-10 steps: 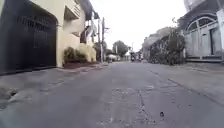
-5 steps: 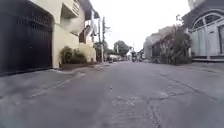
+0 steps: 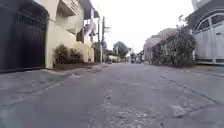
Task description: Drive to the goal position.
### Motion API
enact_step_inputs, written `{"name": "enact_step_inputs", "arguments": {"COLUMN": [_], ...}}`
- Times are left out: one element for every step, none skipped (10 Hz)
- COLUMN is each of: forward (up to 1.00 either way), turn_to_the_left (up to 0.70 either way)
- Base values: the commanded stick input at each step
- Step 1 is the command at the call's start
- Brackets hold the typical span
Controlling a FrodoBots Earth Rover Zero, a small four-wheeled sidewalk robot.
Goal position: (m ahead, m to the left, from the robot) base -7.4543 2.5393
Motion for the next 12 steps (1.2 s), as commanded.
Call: {"name": "enact_step_inputs", "arguments": {"forward": [1.0, 1.0, 1.0, 1.0, 1.0, 1.0, 1.0, 1.0, 1.0, 1.0, 1.0, 1.0], "turn_to_the_left": [0.04, 0.04, 0.04, -0.03, -0.27, -0.36, -0.36, -0.36, -0.36, -0.27, 0.04, 0.04]}}
